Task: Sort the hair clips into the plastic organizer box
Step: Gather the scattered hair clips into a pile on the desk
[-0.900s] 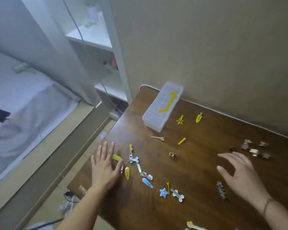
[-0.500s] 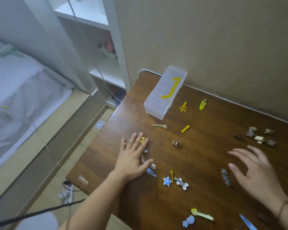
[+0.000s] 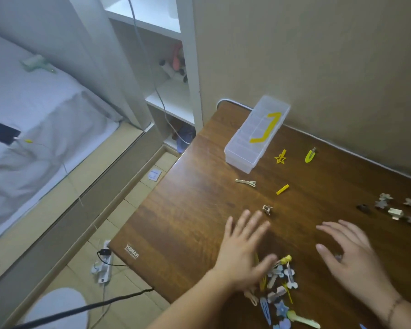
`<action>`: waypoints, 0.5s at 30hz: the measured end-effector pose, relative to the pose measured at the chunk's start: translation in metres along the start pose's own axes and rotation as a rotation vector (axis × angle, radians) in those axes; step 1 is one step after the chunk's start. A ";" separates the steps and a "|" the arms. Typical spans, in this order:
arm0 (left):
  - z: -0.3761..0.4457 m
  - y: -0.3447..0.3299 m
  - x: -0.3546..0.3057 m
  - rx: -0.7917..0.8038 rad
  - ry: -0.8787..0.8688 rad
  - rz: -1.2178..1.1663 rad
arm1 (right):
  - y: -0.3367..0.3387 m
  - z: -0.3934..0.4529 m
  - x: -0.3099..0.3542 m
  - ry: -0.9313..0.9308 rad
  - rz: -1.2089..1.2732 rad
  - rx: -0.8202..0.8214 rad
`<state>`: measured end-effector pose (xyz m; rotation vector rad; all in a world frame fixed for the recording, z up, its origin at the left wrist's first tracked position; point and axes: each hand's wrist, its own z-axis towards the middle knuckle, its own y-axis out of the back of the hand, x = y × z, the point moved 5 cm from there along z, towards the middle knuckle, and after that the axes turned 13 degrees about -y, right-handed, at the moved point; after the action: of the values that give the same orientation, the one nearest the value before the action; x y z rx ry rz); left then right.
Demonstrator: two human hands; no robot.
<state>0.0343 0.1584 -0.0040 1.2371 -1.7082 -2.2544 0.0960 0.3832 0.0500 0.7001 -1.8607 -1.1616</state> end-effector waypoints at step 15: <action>0.081 -0.012 0.021 0.114 -0.161 0.216 | -0.026 0.008 0.003 -0.011 0.013 0.030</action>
<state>-0.0251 0.2169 -0.0195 0.8584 -1.9439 -2.2080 0.0886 0.3740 0.0257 0.6986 -1.8924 -1.1330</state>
